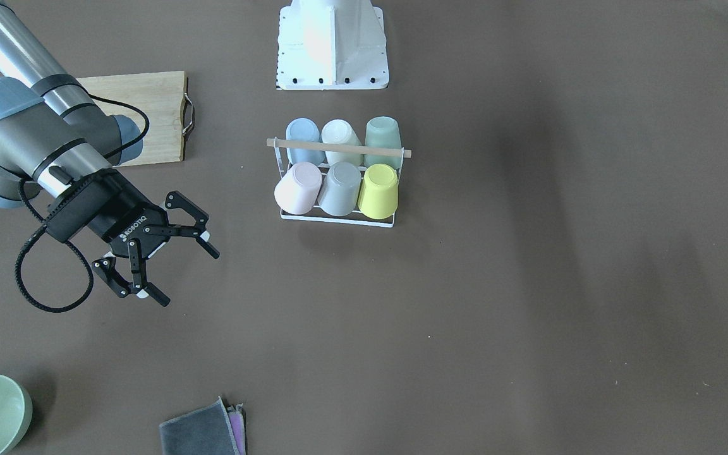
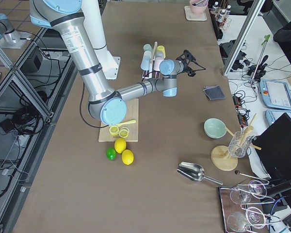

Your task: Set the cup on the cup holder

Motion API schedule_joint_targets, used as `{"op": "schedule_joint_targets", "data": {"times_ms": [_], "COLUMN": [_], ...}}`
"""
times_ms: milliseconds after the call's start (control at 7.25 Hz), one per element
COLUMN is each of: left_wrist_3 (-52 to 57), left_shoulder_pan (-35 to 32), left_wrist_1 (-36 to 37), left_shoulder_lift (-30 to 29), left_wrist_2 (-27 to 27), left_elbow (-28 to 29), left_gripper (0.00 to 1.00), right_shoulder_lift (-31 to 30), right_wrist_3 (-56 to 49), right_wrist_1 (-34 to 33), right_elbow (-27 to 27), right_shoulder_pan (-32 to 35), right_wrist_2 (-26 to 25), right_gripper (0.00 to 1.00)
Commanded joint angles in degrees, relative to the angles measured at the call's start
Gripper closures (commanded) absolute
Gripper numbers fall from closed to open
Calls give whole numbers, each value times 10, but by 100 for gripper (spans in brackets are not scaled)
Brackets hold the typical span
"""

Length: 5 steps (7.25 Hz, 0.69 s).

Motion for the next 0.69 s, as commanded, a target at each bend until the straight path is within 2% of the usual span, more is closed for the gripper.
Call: {"op": "schedule_joint_targets", "data": {"times_ms": [0, 138, 414, 552], "left_wrist_3": [-1, 0, -1, -2], "left_shoulder_pan": [1, 0, -1, 0], "left_wrist_1": [0, -1, 0, -2], "left_shoulder_lift": [6, 7, 7, 6], "left_wrist_2": [2, 1, 2, 7], "left_elbow": [4, 3, 2, 2], "left_gripper": [1, 1, 1, 1], "right_shoulder_lift": [-7, -25, -70, -92], "right_wrist_3": [1, 8, 9, 9], "right_wrist_1": [-176, -227, -378, -446], "right_elbow": [31, 49, 115, 153], "right_shoulder_pan": [14, 15, 31, 48], "right_wrist_2": [3, 2, 13, 50], "right_gripper": [0, 0, 0, 0]}}
